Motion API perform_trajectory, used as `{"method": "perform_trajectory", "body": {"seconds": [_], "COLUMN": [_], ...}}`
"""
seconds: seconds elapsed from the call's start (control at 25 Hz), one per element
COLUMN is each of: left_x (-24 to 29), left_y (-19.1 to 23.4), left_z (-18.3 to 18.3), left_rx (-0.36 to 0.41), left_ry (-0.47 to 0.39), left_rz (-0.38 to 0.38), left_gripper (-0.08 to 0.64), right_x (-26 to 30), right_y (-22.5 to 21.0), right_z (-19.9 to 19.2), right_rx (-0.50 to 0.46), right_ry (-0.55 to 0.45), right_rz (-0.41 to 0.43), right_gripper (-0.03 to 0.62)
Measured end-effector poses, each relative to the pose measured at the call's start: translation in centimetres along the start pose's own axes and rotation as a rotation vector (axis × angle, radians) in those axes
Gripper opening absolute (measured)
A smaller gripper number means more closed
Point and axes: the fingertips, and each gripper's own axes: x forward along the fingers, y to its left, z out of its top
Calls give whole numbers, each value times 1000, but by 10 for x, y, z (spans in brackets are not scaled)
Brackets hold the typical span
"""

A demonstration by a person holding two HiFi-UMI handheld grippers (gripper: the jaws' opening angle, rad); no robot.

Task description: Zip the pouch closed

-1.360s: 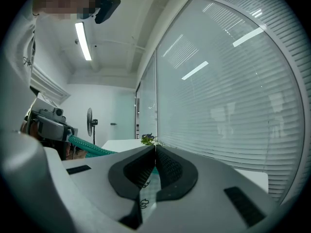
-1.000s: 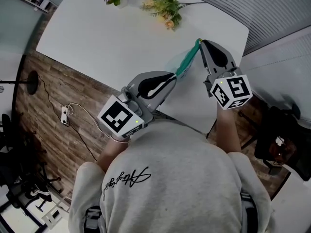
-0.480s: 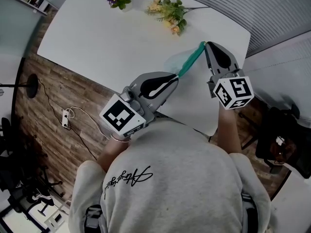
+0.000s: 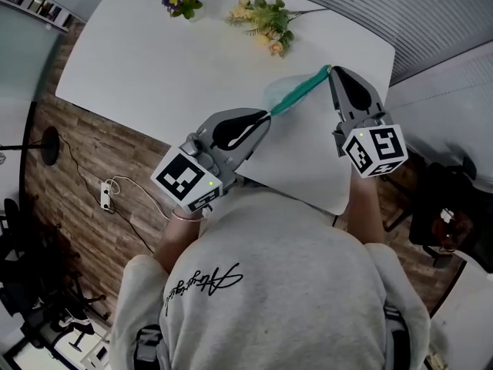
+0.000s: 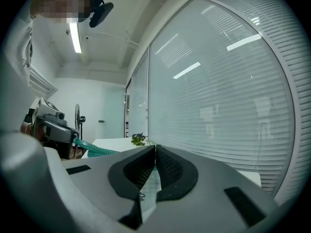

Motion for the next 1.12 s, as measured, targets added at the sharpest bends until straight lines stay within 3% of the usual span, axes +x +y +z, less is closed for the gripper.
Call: {"method": "perform_trajectory", "body": {"seconds": [0.24,0.52,0.88,1.12], "left_x": [-11,-21,-44,-56], "left_y": [21,7,-25,-51], "left_z": [-6,-7,-8,-18], "left_rx": [-1,91,74,57], "left_ry": [25,115,215,257], "left_rz": [15,-136,-293,-374], "left_gripper": [24,24,25,25], "right_x": [-17,-50,-85,-109], "right_y": [11,30,61,74], "right_z": [6,13,23,16], "right_rx": [-19,-11,-55,15], "right_ry": [-2,-2,38,112], "right_rz": [9,51,140,188], "right_gripper": [8,8,8,6]}}
